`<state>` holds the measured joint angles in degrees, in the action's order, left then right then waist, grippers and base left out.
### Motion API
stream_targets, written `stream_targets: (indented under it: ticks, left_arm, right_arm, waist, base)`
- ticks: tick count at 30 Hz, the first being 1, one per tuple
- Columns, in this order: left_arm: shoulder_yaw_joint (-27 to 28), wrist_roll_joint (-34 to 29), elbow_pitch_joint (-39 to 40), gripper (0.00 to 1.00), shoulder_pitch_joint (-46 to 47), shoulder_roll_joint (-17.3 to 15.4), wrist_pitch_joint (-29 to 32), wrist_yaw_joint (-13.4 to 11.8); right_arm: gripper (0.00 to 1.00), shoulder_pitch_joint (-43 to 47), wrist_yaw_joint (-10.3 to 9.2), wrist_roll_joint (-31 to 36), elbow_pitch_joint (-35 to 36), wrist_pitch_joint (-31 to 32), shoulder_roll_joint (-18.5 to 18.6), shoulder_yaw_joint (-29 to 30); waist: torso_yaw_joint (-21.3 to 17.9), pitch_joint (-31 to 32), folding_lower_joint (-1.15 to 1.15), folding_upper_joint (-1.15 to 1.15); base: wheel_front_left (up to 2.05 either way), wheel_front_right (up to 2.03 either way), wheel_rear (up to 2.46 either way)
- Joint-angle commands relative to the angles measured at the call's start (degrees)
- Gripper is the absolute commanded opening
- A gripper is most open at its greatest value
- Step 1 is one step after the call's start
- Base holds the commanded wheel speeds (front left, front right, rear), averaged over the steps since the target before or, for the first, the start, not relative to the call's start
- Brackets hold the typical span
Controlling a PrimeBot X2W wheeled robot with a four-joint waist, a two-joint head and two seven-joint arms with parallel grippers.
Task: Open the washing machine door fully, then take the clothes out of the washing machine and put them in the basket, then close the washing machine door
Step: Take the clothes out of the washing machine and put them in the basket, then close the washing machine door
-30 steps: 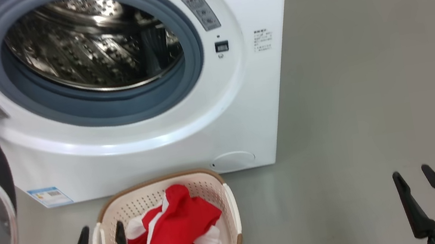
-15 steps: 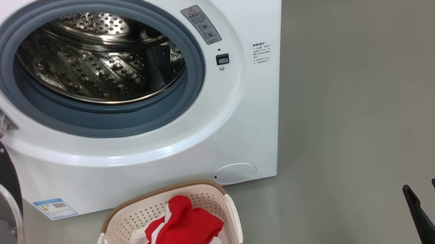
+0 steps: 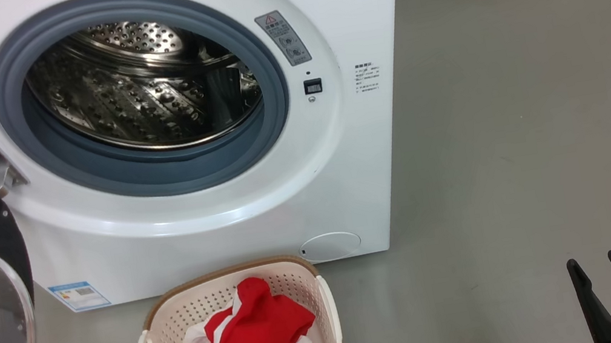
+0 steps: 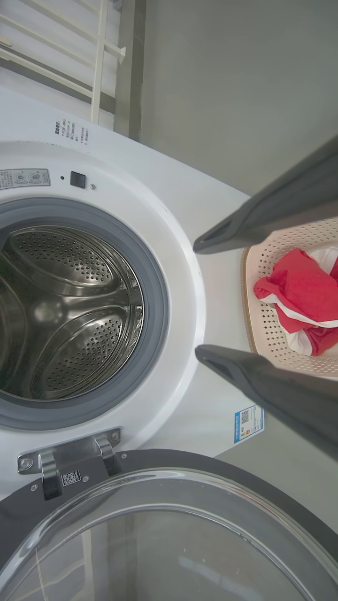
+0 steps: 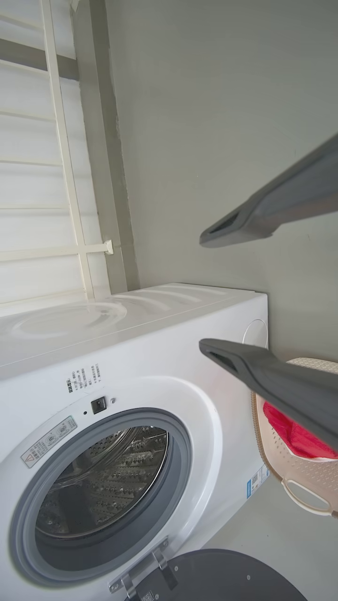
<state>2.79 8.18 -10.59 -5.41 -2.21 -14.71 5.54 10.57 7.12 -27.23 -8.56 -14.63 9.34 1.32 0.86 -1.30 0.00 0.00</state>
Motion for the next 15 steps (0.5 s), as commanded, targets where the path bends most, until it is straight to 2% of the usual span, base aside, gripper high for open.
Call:
stream_targets:
  ticks: [1, 8, 15]
  left_arm:
    - [1.63, 0.52, 1.65, 1.0, 0.73, -0.66, -0.29, -0.2]
    - [1.48, 0.13, 1.53, 1.0, 0.88, -0.66, -0.29, -0.25]
    - [1.46, 0.37, 1.61, 1.0, 1.11, -0.66, -0.29, -0.04]
  right_arm:
    - [1.0, -0.21, 0.36, 0.31, 1.53, -0.37, 1.31, -0.72]
    - [1.0, -0.17, 0.36, 0.39, 1.54, -0.37, 1.11, -0.67]
    - [1.0, -0.33, 0.36, 0.45, 1.44, -0.37, 0.95, -0.49]
  waist:
    - [0.06, 0.04, 0.0, 0.0]
    - [0.26, 0.04, 0.0, 0.0]
    - [0.5, -0.04, 0.0, 0.0]
  base:
    - [0.0, 0.0, 0.0]
    - [-0.34, 0.33, 0.01]
    - [-1.27, 1.08, 0.19]
